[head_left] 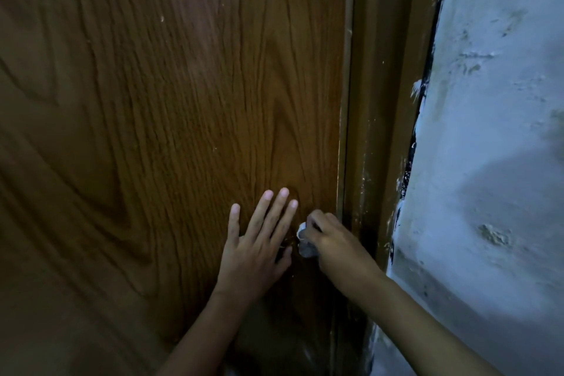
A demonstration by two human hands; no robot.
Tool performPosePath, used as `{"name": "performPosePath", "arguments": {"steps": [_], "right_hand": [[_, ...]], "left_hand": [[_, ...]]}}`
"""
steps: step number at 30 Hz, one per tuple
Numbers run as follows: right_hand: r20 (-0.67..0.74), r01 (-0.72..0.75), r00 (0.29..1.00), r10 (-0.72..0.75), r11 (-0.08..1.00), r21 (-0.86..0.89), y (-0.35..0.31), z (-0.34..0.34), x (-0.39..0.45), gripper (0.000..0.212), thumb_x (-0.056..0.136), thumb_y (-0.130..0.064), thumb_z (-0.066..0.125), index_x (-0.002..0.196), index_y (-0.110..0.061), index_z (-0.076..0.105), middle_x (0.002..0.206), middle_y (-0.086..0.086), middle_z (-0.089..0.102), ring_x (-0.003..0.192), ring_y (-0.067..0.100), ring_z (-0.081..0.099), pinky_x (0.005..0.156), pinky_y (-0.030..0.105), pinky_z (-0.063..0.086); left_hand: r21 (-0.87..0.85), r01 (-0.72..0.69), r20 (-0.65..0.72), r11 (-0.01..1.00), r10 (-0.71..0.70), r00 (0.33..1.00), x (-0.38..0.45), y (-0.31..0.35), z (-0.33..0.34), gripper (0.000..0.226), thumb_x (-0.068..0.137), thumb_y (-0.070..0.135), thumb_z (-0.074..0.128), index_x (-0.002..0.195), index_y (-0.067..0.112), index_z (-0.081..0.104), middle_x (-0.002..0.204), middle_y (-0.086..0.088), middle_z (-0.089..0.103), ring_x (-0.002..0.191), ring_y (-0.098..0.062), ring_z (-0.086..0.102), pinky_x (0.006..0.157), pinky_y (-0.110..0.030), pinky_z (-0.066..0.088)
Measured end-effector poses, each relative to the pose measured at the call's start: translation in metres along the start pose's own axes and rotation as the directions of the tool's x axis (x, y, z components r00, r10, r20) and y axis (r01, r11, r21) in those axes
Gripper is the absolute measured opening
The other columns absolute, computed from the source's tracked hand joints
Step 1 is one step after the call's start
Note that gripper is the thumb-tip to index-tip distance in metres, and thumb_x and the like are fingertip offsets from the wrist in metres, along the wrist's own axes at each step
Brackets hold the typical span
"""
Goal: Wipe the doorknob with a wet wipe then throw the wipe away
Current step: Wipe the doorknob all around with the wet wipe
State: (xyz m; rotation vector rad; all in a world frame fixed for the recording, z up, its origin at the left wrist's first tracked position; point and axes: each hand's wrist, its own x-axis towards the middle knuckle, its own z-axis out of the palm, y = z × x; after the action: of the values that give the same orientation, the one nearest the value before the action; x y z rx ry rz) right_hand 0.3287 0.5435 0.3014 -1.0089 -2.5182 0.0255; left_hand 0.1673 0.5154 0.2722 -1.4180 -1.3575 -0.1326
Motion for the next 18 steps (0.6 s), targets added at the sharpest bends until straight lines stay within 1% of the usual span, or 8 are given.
{"name": "performPosePath", "arguments": {"steps": [3,5,7,9,12,14,16,18], "right_hand": [[0.012,0.001,1.000,-0.001,1.000,-0.010,0.006,-0.003,0.001,0.042,0.082,-0.005,0.057,0.123,-0.014,0.049,0.126,0.005,0.041,0.114,0.019,0.041,0.086,0.027,0.040],[-0.013,-0.073,0.997,0.073,0.997,0.003,0.017,-0.005,0.003,0.044,0.076,-0.004,0.065,0.118,-0.012,0.052,0.120,0.004,0.043,0.110,0.019,0.044,0.084,0.025,0.040],[-0.049,-0.176,0.982,0.180,0.981,0.084,0.022,-0.009,0.007,0.034,0.079,0.001,0.058,0.112,-0.006,0.056,0.117,0.009,0.047,0.108,0.024,0.047,0.083,0.026,0.037],[-0.042,-0.213,0.975,0.220,0.968,0.130,0.021,-0.011,0.009,0.027,0.085,0.004,0.046,0.109,-0.002,0.058,0.117,0.017,0.049,0.107,0.030,0.047,0.082,0.027,0.034],[-0.005,-0.064,0.998,0.064,0.998,0.019,0.006,-0.009,0.006,0.030,0.087,-0.001,0.047,0.115,-0.008,0.053,0.119,0.011,0.045,0.110,0.026,0.043,0.083,0.029,0.035],[0.047,0.041,0.998,-0.038,0.998,-0.053,-0.006,-0.011,0.002,0.035,0.088,-0.002,0.044,0.122,-0.008,0.049,0.123,0.011,0.042,0.111,0.025,0.041,0.083,0.030,0.034],[0.075,0.076,0.995,-0.068,0.991,-0.107,-0.009,-0.013,0.002,0.037,0.090,-0.003,0.040,0.126,-0.008,0.045,0.127,0.012,0.040,0.112,0.026,0.039,0.084,0.032,0.033],[0.093,0.093,0.992,-0.081,0.987,-0.134,-0.005,-0.015,0.004,0.038,0.089,-0.005,0.043,0.127,-0.009,0.045,0.129,0.010,0.038,0.112,0.025,0.038,0.082,0.032,0.032]], "left_hand": [[-0.025,0.002,-0.002,1.000,-0.002,1.000,0.000,-0.001,0.000,0.082,0.080,0.057,0.036,0.146,0.017,0.008,0.155,-0.014,-0.016,0.143,-0.027,-0.013,0.113,-0.054,-0.011],[-0.035,0.000,-0.007,0.999,0.000,1.000,0.000,-0.001,0.001,0.084,0.080,0.057,0.039,0.147,0.017,0.007,0.155,-0.013,-0.015,0.143,-0.027,-0.013,0.113,-0.054,-0.011],[-0.037,-0.005,-0.008,0.999,0.004,1.000,-0.001,-0.002,0.001,0.086,0.080,0.059,0.041,0.147,0.017,0.006,0.155,-0.013,-0.016,0.143,-0.027,-0.014,0.113,-0.054,-0.011],[-0.027,-0.009,-0.003,1.000,0.008,1.000,-0.001,-0.003,0.001,0.087,0.081,0.059,0.041,0.147,0.016,0.005,0.155,-0.013,-0.016,0.143,-0.027,-0.013,0.113,-0.054,-0.010],[-0.007,-0.014,0.000,1.000,0.014,1.000,-0.002,-0.004,0.001,0.086,0.081,0.059,0.039,0.147,0.016,0.005,0.155,-0.014,-0.015,0.143,-0.027,-0.011,0.113,-0.054,-0.010],[-0.011,-0.023,0.003,1.000,0.023,1.000,-0.001,-0.005,0.000,0.088,0.080,0.060,0.043,0.147,0.016,0.007,0.155,-0.014,-0.016,0.143,-0.027,-0.012,0.113,-0.053,-0.010],[-0.018,-0.026,0.001,0.999,0.026,1.000,-0.001,-0.006,-0.001,0.088,0.078,0.061,0.046,0.146,0.017,0.010,0.155,-0.014,-0.017,0.143,-0.027,-0.013,0.113,-0.052,-0.010],[-0.027,-0.027,0.001,0.999,0.027,1.000,0.000,-0.007,-0.002,0.088,0.077,0.061,0.048,0.145,0.018,0.012,0.154,-0.013,-0.018,0.143,-0.026,-0.014,0.113,-0.052,-0.010]]}}
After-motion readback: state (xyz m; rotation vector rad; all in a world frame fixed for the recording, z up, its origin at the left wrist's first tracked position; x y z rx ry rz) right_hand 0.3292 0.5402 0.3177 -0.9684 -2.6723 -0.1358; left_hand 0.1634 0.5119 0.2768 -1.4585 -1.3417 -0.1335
